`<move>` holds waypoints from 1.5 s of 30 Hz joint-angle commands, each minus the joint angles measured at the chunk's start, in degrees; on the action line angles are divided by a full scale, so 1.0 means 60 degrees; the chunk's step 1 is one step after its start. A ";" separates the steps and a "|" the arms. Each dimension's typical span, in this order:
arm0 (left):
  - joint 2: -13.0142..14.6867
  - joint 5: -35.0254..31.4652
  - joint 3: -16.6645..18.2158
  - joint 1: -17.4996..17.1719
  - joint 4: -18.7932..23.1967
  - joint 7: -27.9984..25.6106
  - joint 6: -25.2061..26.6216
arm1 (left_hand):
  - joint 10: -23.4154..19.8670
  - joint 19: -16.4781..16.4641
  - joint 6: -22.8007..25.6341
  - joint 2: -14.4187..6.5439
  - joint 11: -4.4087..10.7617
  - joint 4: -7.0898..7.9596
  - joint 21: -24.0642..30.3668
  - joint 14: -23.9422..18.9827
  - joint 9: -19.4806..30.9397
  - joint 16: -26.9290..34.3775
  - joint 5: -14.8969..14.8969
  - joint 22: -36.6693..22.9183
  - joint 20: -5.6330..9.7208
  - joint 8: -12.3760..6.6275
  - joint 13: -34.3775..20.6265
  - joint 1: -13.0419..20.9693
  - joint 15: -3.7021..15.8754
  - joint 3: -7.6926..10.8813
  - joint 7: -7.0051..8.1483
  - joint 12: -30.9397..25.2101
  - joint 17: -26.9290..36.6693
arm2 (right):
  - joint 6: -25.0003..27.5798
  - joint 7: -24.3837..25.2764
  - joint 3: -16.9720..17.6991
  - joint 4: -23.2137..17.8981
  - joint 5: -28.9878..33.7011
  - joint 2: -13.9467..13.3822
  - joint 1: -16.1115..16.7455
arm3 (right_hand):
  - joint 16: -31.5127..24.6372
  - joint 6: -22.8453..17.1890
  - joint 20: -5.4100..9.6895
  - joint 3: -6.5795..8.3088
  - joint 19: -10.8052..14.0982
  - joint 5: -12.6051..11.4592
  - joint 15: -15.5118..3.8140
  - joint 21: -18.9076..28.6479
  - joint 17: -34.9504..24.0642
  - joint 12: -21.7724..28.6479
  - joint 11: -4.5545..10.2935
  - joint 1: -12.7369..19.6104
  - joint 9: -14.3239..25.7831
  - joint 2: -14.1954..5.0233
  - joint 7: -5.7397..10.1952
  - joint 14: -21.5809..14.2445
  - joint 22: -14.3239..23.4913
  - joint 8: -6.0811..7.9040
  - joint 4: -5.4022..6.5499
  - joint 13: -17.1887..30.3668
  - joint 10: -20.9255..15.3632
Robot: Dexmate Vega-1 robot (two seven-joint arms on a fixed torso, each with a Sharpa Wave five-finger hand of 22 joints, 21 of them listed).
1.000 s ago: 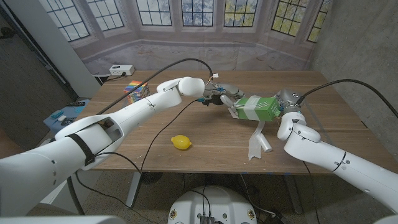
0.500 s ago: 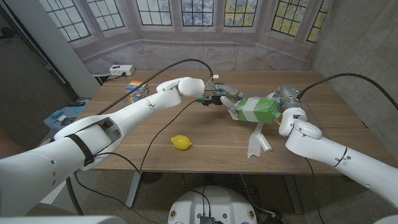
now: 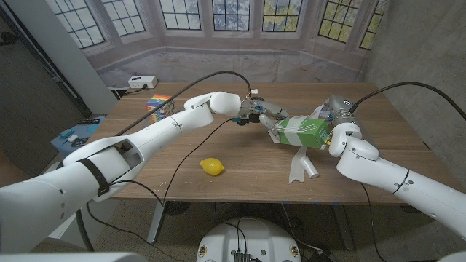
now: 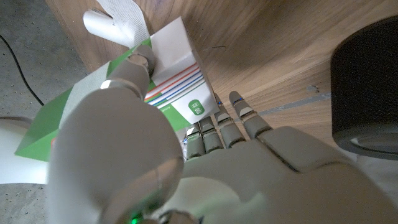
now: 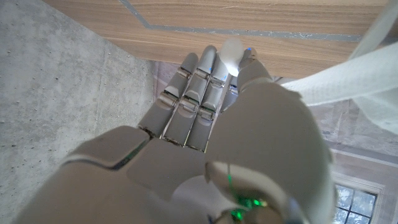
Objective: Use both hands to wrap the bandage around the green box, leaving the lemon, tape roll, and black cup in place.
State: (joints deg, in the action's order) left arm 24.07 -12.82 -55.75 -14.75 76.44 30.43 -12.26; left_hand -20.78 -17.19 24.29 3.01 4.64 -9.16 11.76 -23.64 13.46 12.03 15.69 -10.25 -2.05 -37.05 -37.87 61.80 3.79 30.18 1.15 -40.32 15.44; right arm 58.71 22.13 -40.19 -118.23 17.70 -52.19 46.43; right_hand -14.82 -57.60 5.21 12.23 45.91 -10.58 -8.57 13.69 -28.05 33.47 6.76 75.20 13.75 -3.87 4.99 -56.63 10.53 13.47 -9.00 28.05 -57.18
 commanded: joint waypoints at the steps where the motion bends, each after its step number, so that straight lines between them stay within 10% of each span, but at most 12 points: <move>1: -0.0006 -0.0012 -0.0032 -0.0009 0.0039 0.0116 -0.0030 | -0.0630 0.0051 0.0715 -0.0857 0.0628 0.0028 0.0038 -0.0035 0.0008 -0.0056 0.0059 -0.0041 0.0016 -0.2243 -0.0042 -0.0557 0.0057 0.0066 0.0170 -0.0064 0.0020 | -0.0185 -0.0195 0.0102 0.0093 0.0251 -0.0057 -0.0024 | 0.0018 -0.0083 0.0305 0.0004 0.0037 -0.0058 -0.0874 0.0032 -0.0046 0.0006 0.0213 0.0256 0.0050 -0.0122 0.0025 -0.0060 0.0022 0.0003 0.0006 0.0021 -0.0272; 45: -0.0475 0.0075 -0.0289 0.0400 -0.1031 0.0518 -0.0787 | -0.0621 0.0058 0.0776 -0.0859 0.0653 0.0024 0.0040 -0.0030 -0.0021 -0.0058 0.0036 -0.0041 0.0033 -0.2308 -0.0021 -0.0569 0.0077 0.0085 0.0198 -0.0051 0.0010 | -0.0441 -0.1283 0.0148 -0.0277 0.1478 -0.0228 -0.0552 | 0.0102 -0.0091 0.0306 -0.0027 0.0046 -0.0055 -0.0874 0.0031 -0.0112 -0.0039 0.0195 0.0262 0.0056 -0.0136 0.0032 -0.0080 0.0022 -0.0009 0.0011 0.0051 -0.0291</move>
State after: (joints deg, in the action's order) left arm 22.36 -12.44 -57.00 -13.19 72.47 33.29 -15.75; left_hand -20.78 -17.08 24.28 3.01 4.65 -9.16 11.76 -23.64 13.19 12.03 15.69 -10.25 -1.94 -37.06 -37.83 61.80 3.79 30.19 1.14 -40.27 15.44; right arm 56.26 16.10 -39.50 -119.08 24.74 -53.36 43.68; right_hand -14.38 -57.82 5.21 12.15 45.91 -10.62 -8.55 13.69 -28.57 32.93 6.76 75.21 13.99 -3.88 5.21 -56.63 10.52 13.24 -8.92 28.08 -57.19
